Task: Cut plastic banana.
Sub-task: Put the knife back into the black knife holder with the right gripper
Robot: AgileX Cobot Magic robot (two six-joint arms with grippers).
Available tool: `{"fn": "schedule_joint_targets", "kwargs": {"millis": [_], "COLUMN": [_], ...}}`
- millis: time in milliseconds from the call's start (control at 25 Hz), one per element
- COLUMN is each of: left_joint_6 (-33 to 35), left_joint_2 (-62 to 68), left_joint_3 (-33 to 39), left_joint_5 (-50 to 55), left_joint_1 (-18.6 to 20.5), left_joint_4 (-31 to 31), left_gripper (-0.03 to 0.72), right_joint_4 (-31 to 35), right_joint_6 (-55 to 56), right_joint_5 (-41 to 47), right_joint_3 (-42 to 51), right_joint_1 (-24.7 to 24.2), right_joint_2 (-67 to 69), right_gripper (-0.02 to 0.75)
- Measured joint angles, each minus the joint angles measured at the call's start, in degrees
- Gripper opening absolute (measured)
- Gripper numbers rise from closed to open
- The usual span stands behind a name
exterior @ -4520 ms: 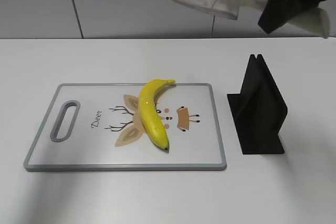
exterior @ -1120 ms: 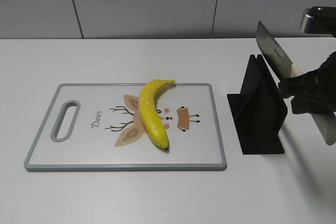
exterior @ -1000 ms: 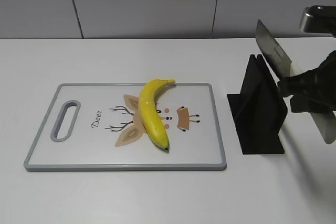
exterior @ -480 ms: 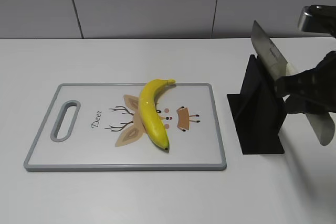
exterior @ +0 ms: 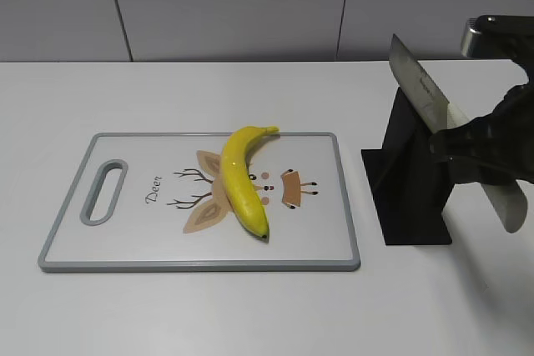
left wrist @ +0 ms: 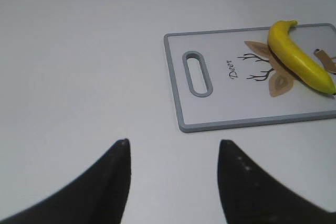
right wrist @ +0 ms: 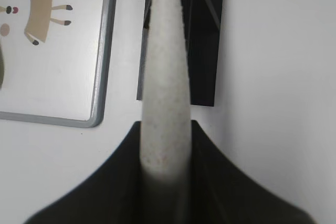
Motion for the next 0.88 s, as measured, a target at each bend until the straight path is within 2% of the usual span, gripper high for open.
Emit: {"fn": "schedule_joint_targets", "kwargs": {"millis": [880], "left_joint_6": [0.0], "left_joint_2": [0.0], "left_joint_3": [0.0], "left_joint_5": [0.0], "left_joint_1": [0.0], "left_joint_4": [0.0], "left_gripper": [0.517], "right_joint_4": [-1.2], "right_joint_6": [6.6], "right_joint_5": [-1.4], "right_joint_3": [0.0], "right_joint_1": [0.2], "right_joint_2": [-2.2], "right_gripper": [0.179]}}
